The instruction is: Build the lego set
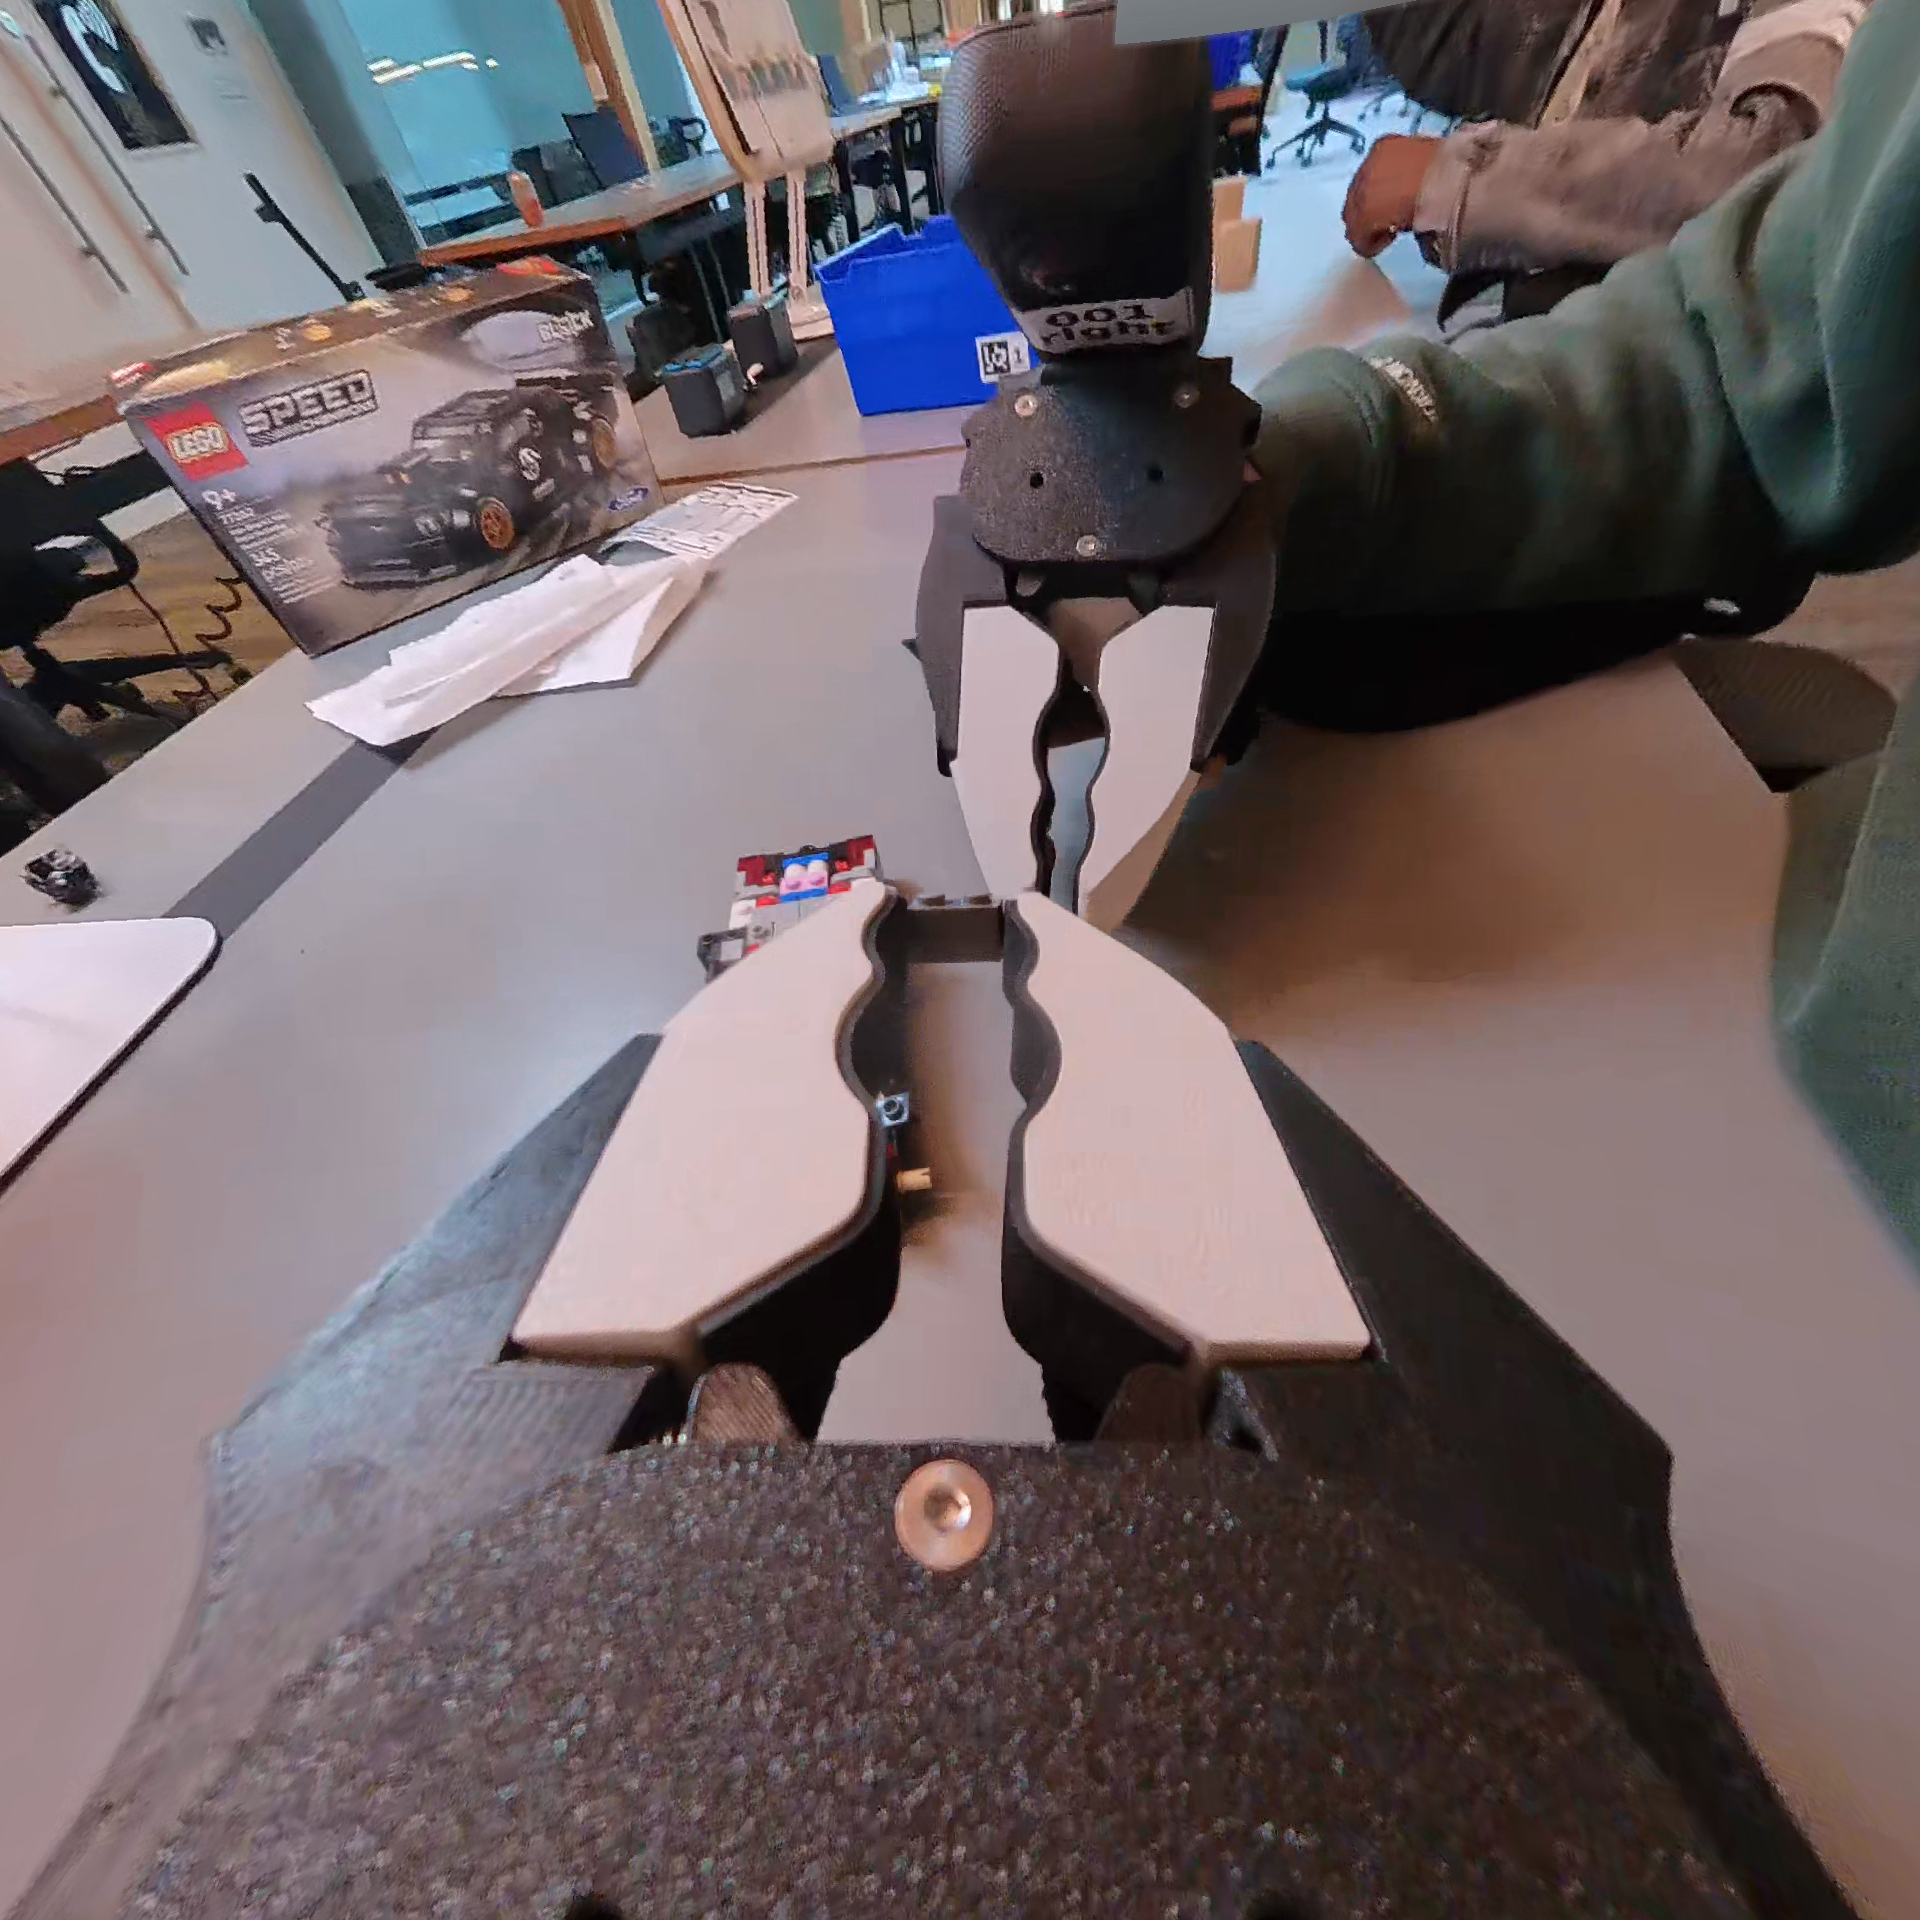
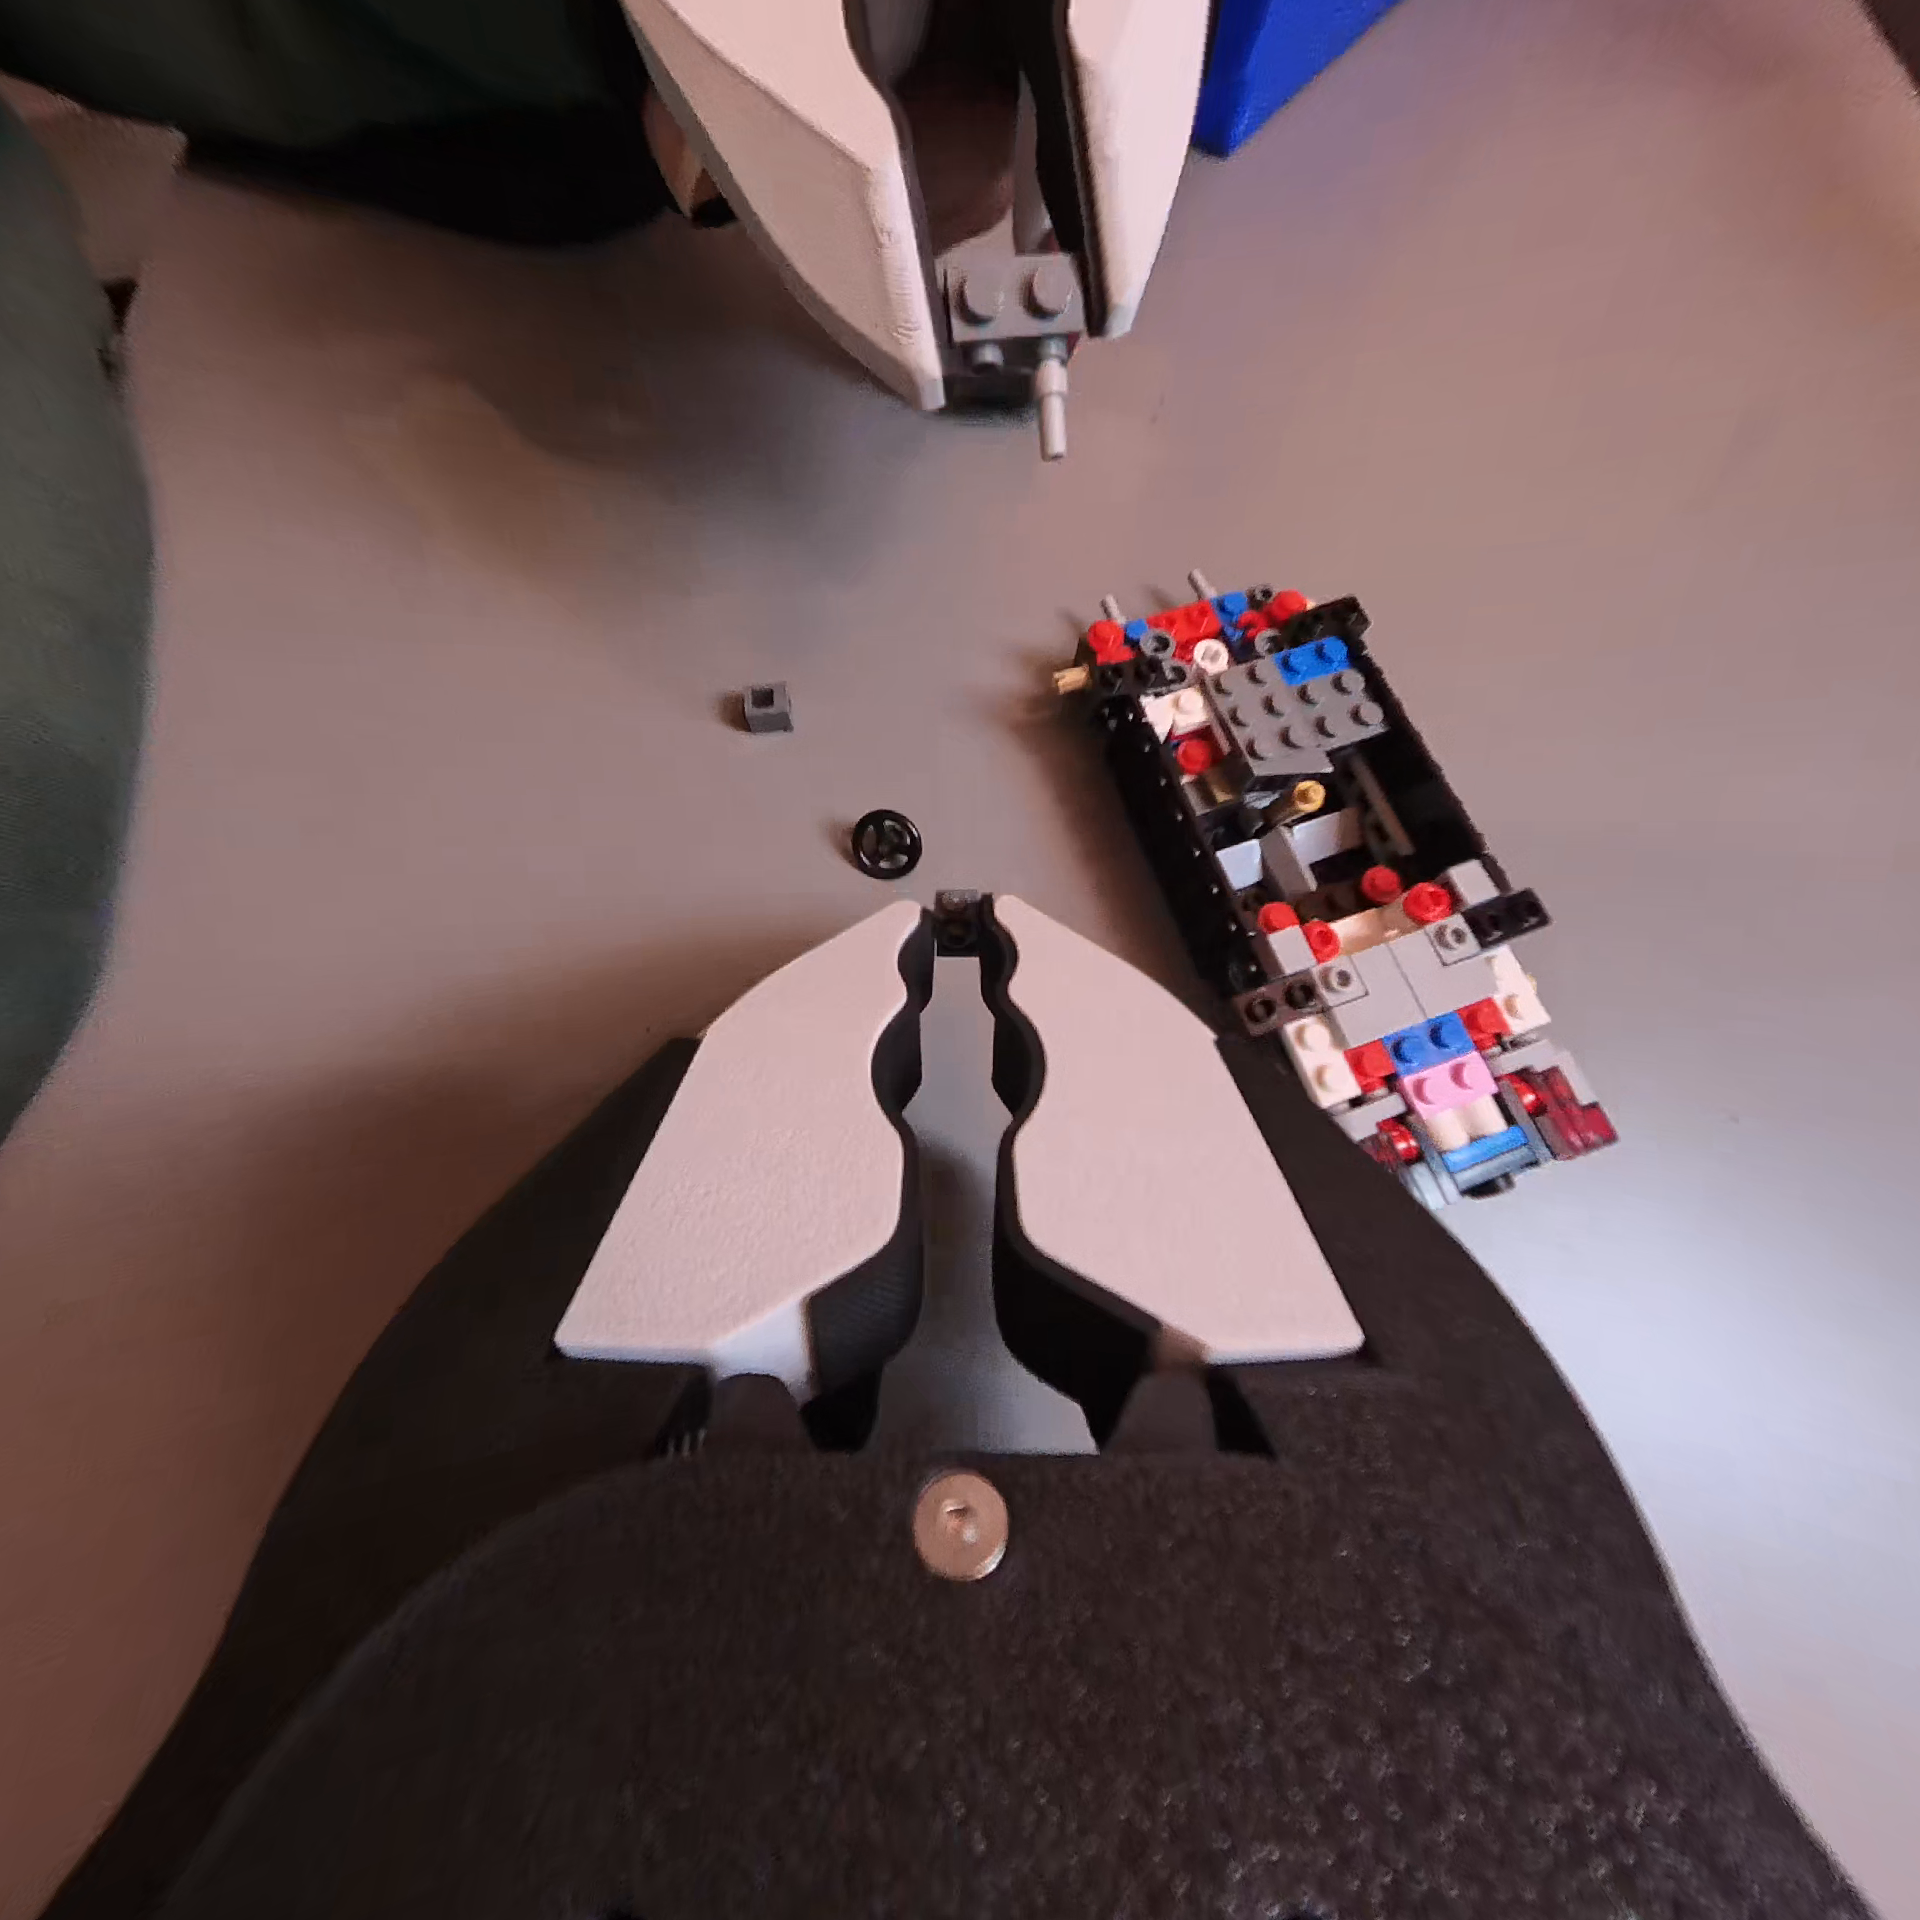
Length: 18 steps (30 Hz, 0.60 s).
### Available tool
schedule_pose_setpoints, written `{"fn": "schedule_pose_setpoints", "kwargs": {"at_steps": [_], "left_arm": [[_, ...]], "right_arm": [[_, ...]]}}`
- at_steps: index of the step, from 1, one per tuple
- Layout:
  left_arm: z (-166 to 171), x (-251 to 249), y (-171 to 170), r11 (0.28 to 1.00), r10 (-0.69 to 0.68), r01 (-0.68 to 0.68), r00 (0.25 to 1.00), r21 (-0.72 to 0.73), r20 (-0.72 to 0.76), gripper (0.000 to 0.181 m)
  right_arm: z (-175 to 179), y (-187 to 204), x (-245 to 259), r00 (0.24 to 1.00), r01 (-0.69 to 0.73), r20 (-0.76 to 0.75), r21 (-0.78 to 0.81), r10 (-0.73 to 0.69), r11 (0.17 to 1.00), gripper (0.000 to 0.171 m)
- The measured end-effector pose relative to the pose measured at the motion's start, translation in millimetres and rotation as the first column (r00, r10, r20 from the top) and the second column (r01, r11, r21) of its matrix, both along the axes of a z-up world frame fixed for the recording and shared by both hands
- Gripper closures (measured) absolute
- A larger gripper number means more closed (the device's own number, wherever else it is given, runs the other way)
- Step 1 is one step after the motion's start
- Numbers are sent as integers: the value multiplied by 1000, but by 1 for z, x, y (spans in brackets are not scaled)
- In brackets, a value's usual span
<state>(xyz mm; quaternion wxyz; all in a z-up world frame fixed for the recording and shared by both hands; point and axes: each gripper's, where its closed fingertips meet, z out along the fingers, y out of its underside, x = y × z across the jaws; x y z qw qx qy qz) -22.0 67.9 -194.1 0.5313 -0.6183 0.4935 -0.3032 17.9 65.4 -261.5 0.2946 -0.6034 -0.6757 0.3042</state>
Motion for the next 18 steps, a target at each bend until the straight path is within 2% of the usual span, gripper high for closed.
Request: {"fn": "schedule_pose_setpoints", "kwargs": {"at_steps": [7,12,18], "left_arm": [[-16,4,-3,999,-26,25,998,-24,-55,164],[-24,8,-6,999,-40,38,995,-17,-95,164],[-29,10,-7,999,-49,47,993,-27,-106,164]], "right_arm": [[-19,5,2,995,10,102,93,-19,996,162],[-22,3,4,991,-17,135,138,-2,990,149],[-16,-2,3,995,-33,102,84,24,996,135]]}}
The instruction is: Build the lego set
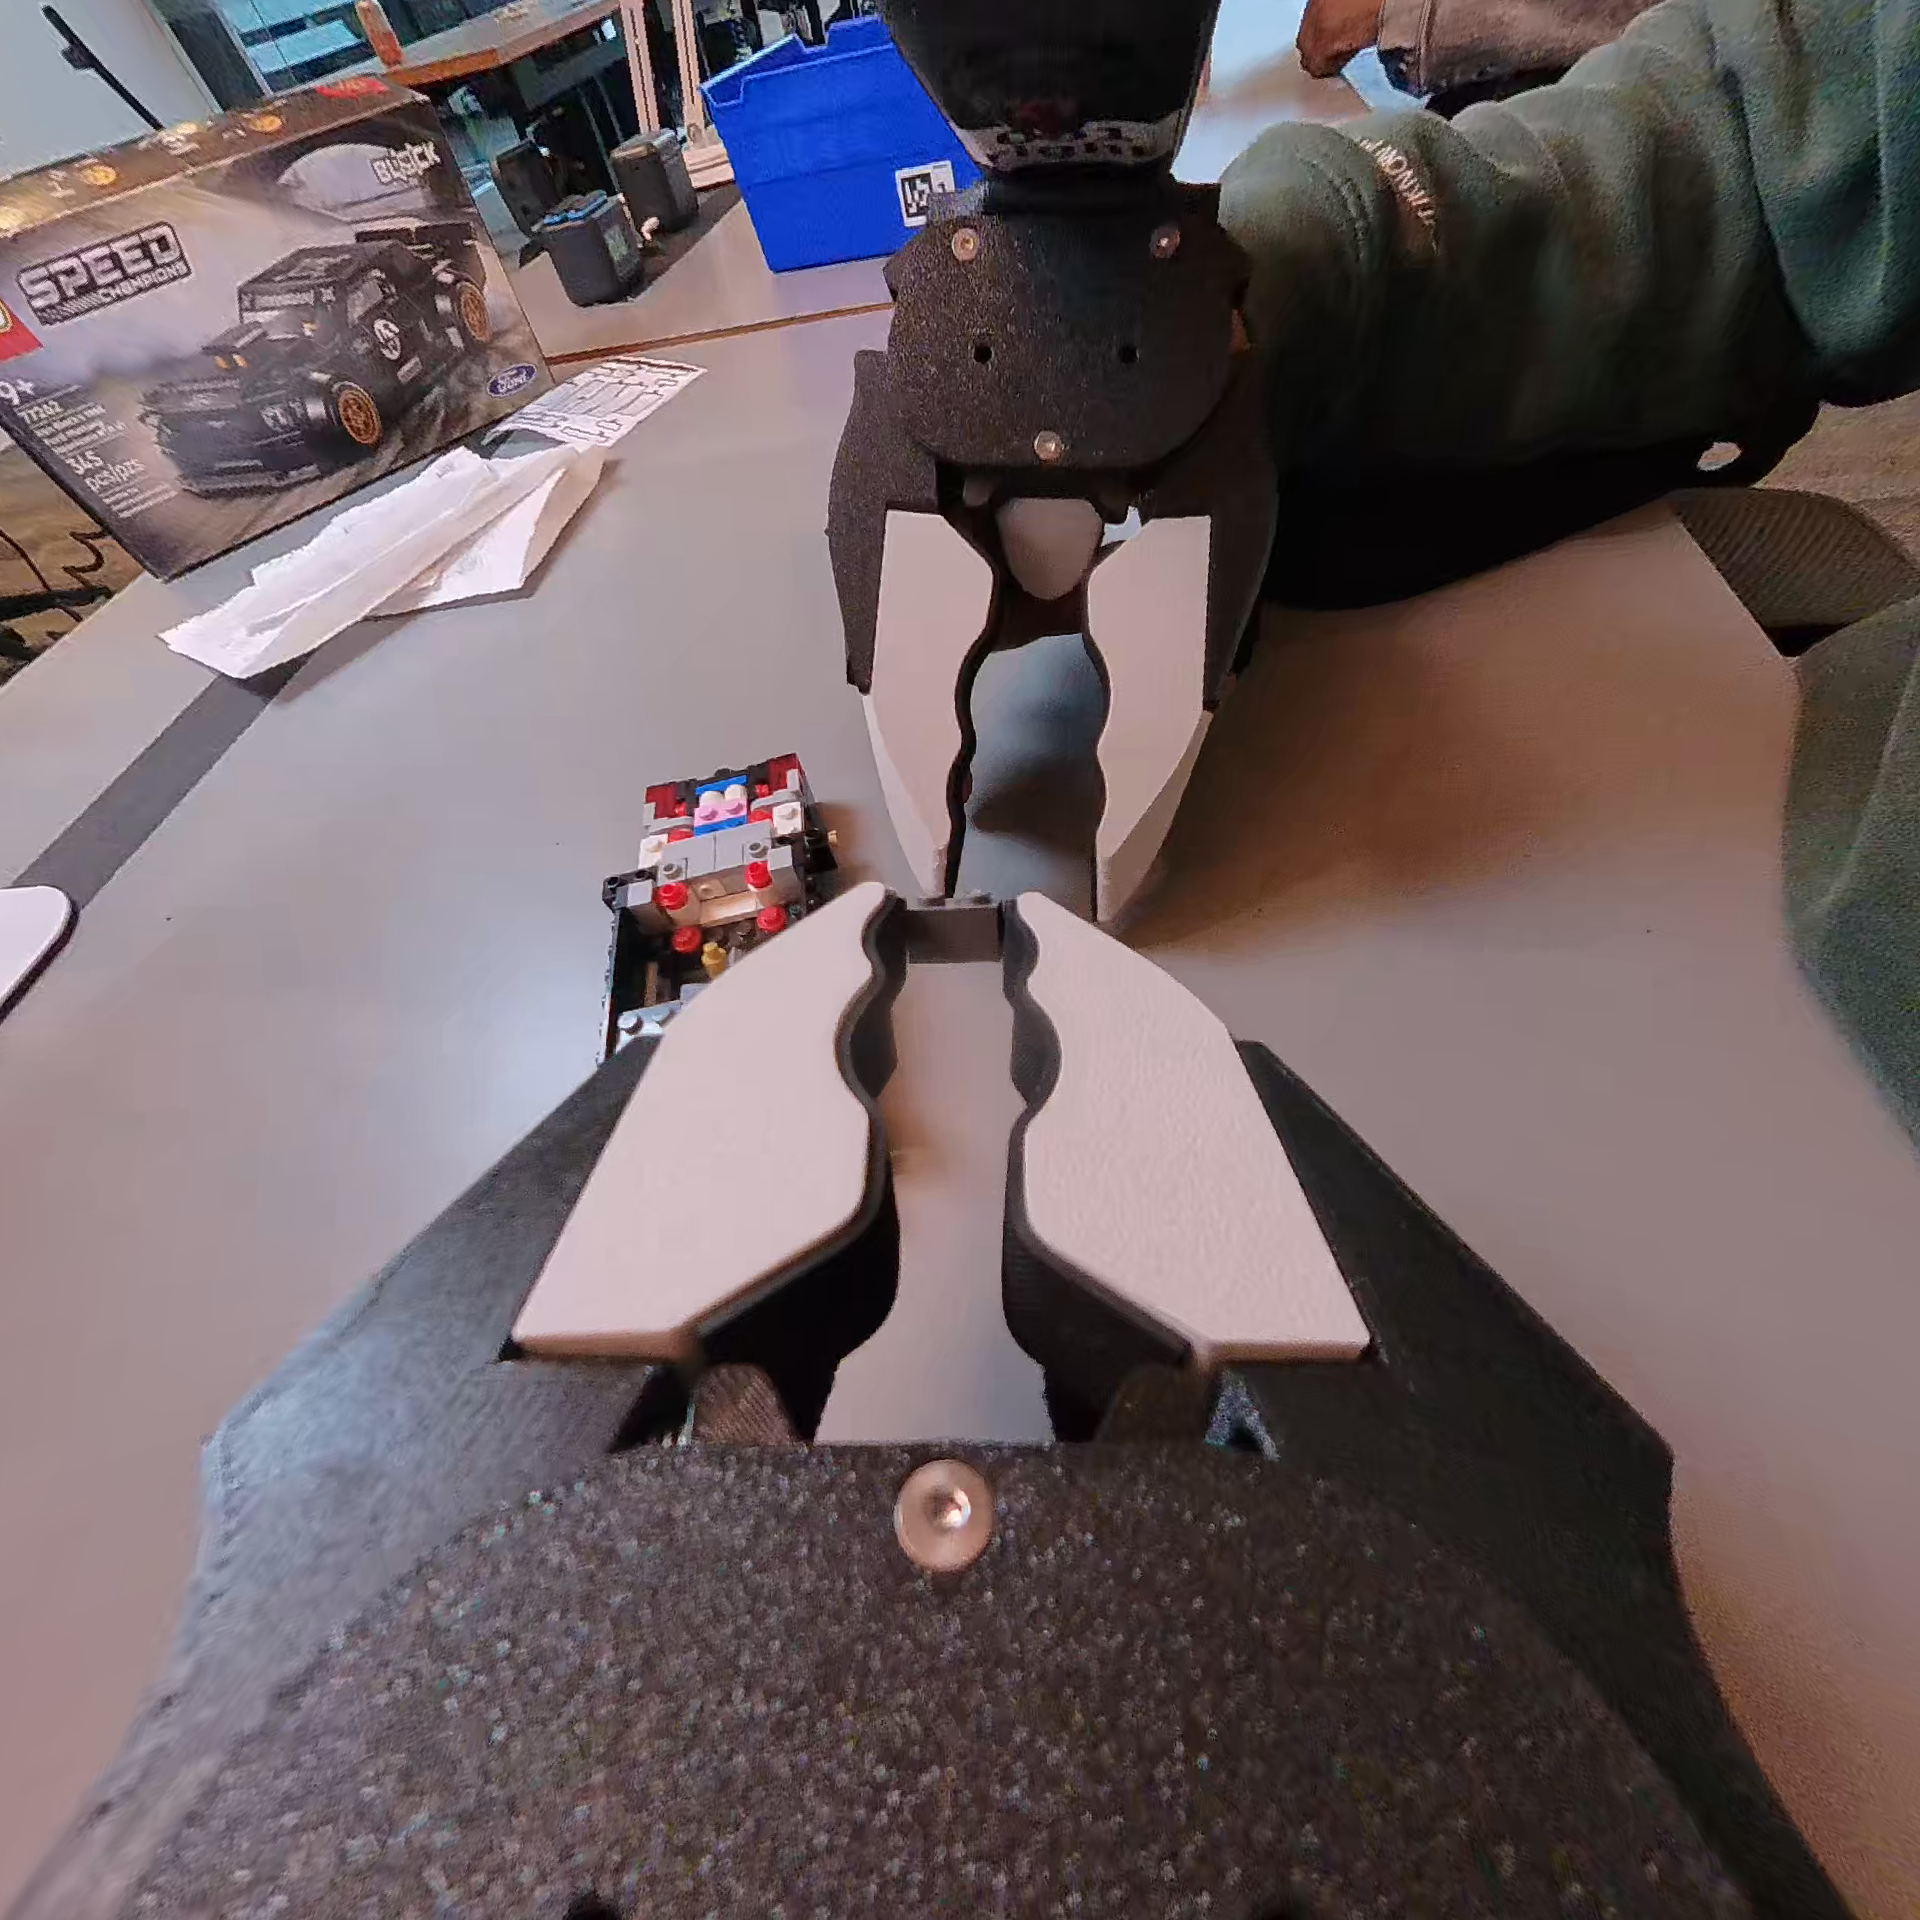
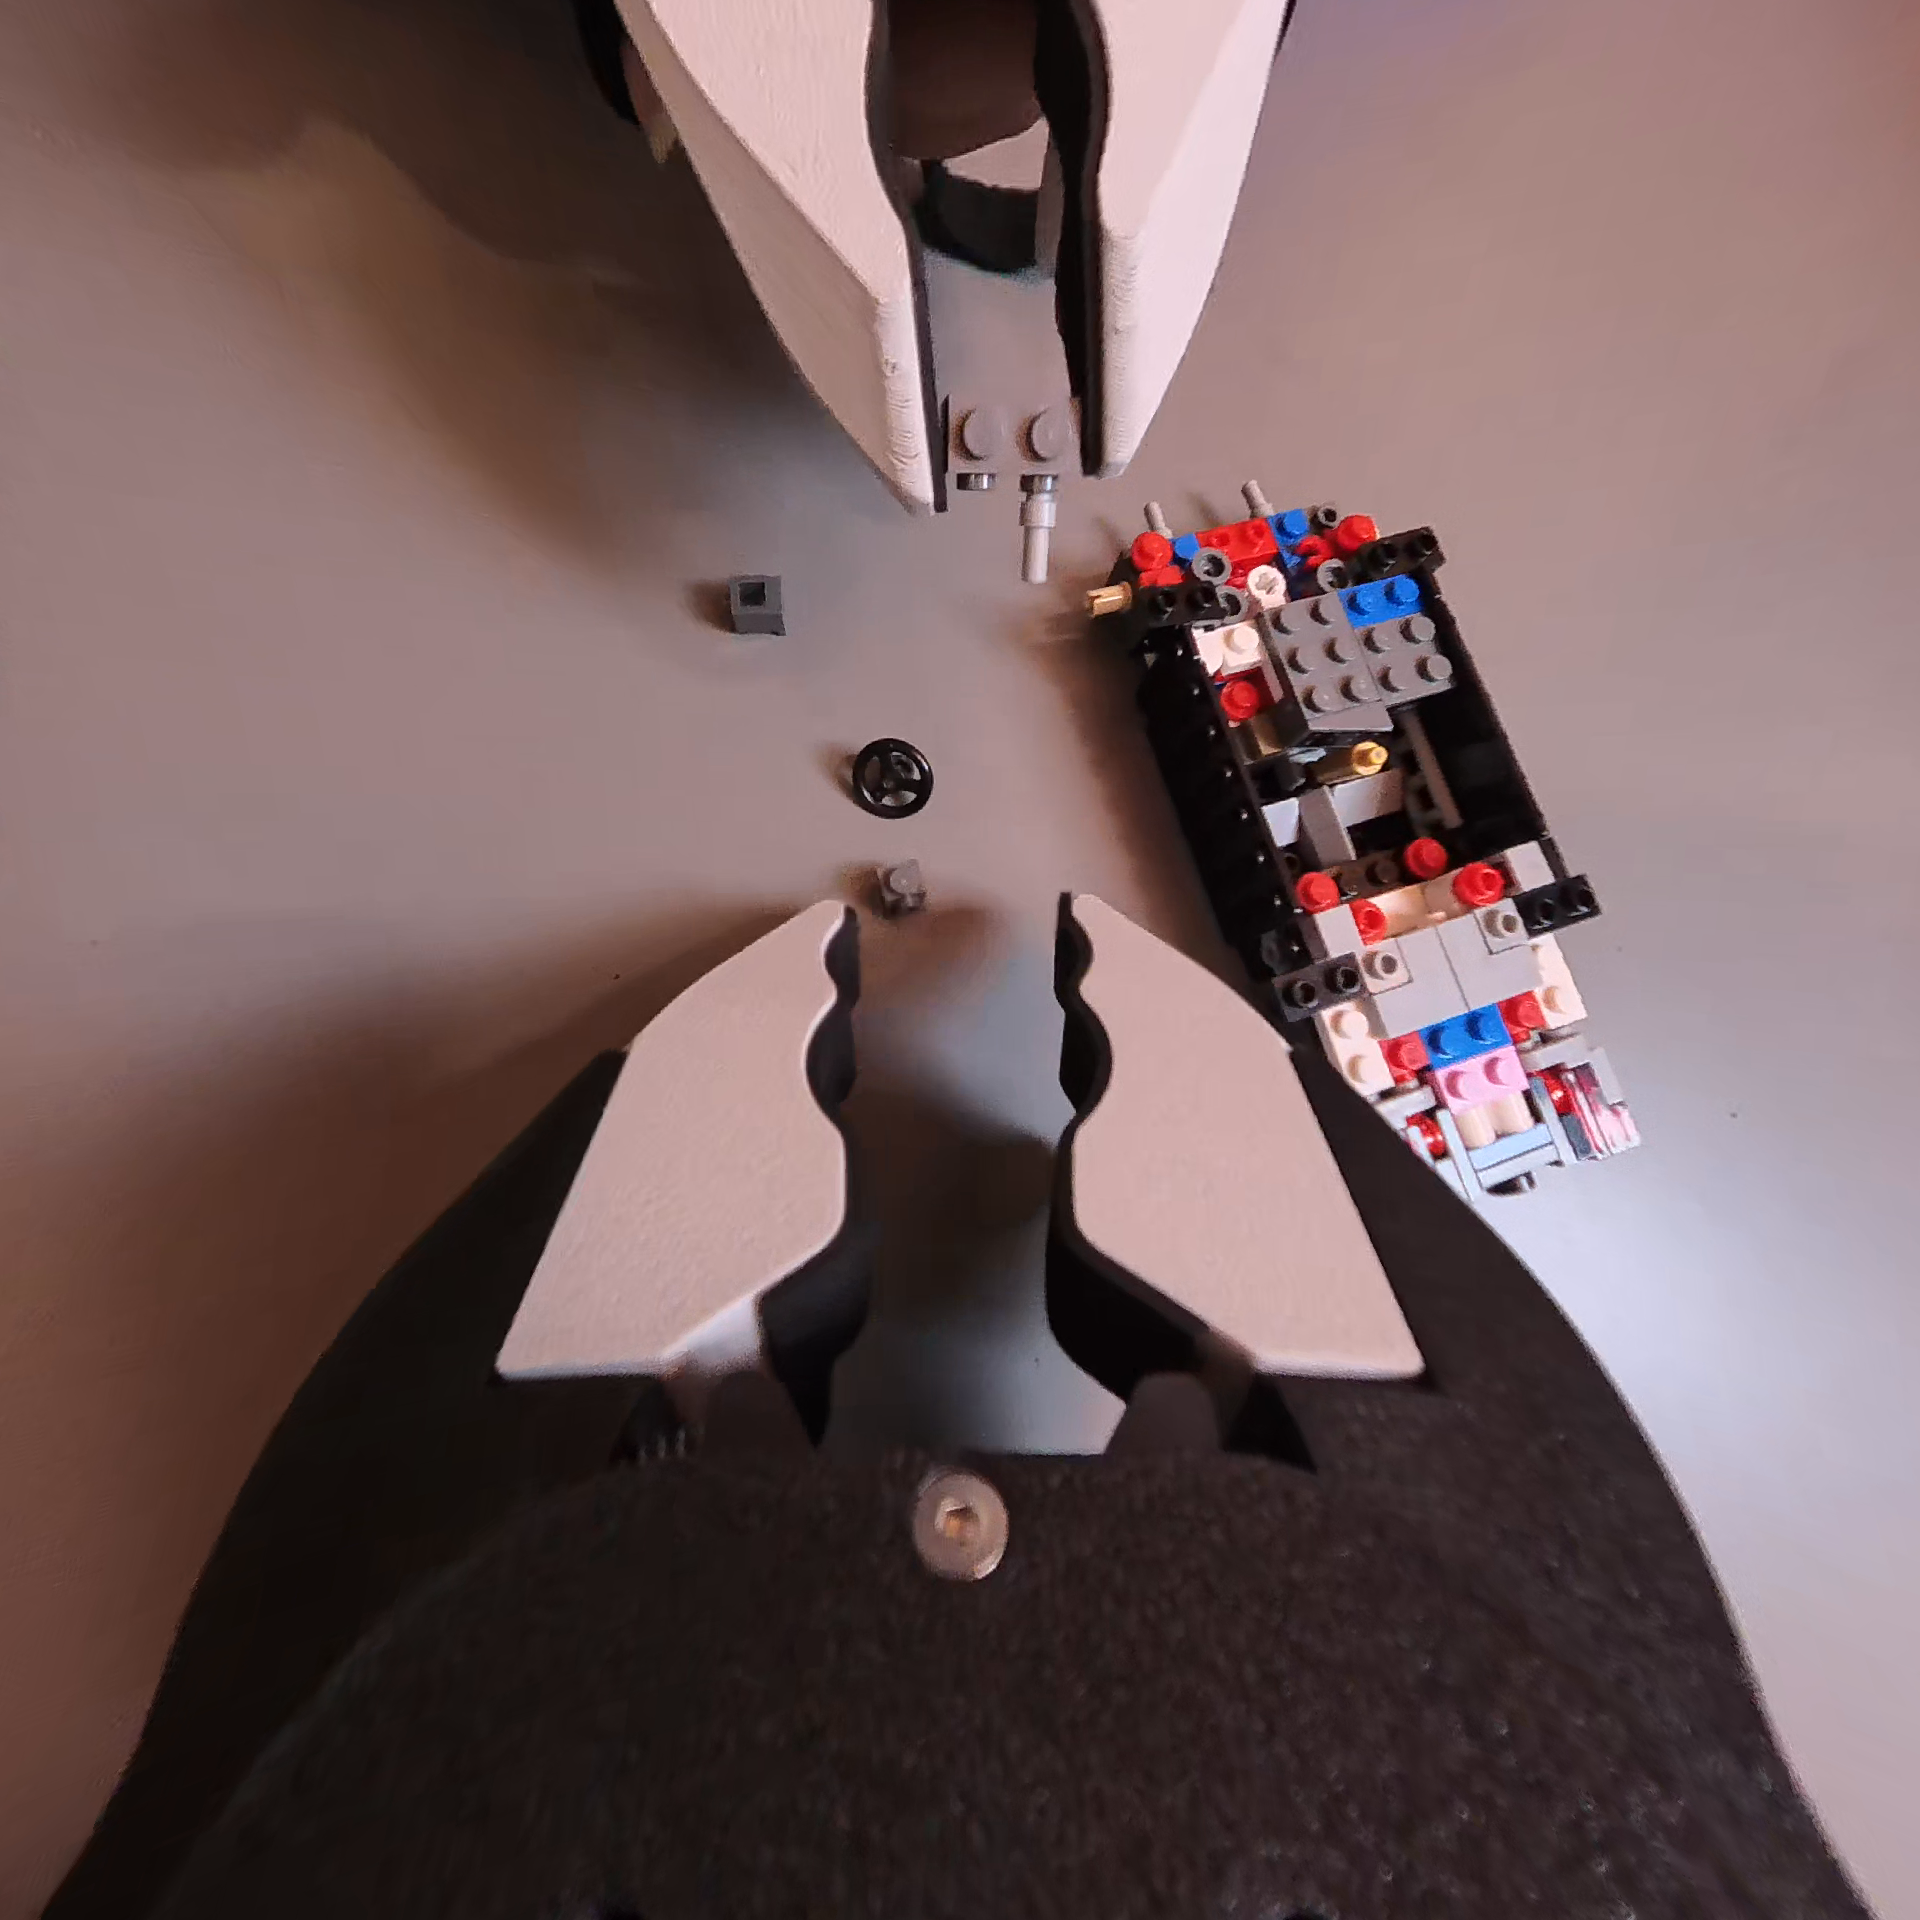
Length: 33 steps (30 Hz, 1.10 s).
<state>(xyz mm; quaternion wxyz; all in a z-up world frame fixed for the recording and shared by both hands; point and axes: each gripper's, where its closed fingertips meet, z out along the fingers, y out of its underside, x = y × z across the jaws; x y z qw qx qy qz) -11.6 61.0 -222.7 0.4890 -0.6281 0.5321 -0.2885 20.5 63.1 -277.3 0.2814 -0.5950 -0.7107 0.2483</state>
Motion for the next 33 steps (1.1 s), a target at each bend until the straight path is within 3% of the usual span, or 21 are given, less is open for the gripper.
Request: {"fn": "schedule_pose_setpoints", "kwargs": {"at_steps": [5,13,24,27,30,33], "left_arm": [[1,2,-2,1000,-8,8,1000,-10,17,164],[22,6,-10,998,-59,62,985,-12,165,164],[27,10,-17,996,-90,92,977,-1,194,164],[24,9,-15,997,-75,80,983,-20,168,152],[25,10,-16,997,-73,76,983,-12,167,164],[23,9,-15,997,-66,69,988,-17,140,164]], "right_arm": [[20,-1,-9,992,5,-126,-18,-7,1000,134],[69,-12,-27,907,-31,-419,-149,-35,988,157],[81,-17,-33,874,-38,-483,-187,-58,982,167],[84,-17,-33,872,-31,-485,-181,-61,983,167],[82,-15,-33,886,-10,-461,-142,-58,990,167],[78,-14,-33,900,3,-433,-112,-51,994,167]]}}
